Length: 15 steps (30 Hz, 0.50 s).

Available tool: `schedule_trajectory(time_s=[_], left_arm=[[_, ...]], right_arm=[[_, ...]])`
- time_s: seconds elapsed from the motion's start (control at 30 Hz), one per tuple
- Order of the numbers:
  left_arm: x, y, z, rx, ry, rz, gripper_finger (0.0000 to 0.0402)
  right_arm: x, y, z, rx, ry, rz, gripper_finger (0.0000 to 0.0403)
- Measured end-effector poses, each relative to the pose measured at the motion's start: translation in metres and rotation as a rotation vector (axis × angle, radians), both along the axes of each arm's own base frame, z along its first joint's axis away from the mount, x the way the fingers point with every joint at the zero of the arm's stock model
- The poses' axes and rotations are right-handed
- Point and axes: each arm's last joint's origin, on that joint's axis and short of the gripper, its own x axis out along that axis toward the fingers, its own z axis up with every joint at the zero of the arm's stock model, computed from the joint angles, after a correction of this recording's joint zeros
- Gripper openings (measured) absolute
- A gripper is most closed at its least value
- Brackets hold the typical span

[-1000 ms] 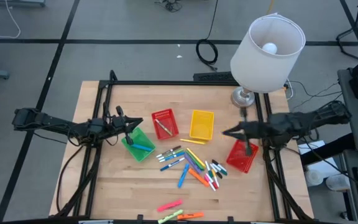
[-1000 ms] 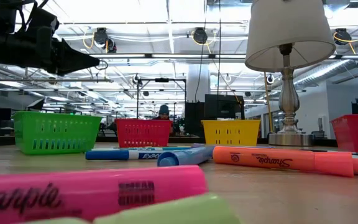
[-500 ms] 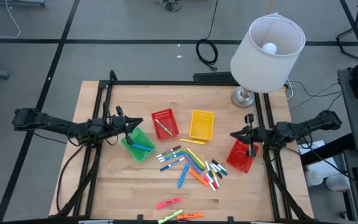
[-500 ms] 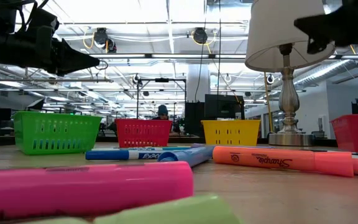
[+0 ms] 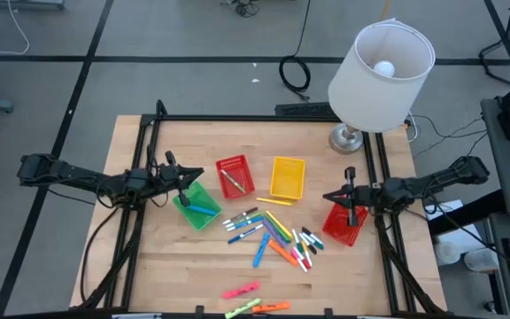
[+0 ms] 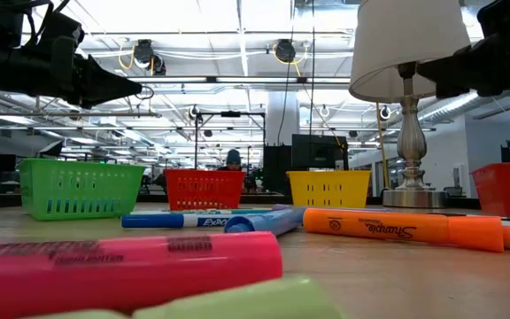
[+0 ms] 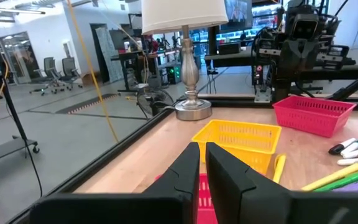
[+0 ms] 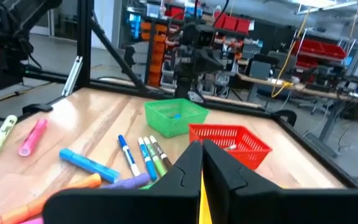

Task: Pick & Place Markers
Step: Put the top yellow pen into the yellow bin

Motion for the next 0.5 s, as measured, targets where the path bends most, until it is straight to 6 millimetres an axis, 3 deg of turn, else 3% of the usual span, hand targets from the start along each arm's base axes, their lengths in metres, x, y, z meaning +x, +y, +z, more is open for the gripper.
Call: schedule_trajectory(time_s=[0.5], left_arm=[[0.0000, 0.0000, 0.0000, -0.026, -0.010, -0.001, 0.0037]], right_arm=[[0.0038, 0.0010, -0.0049, 0.030, 0.049, -0.003, 0.0000]])
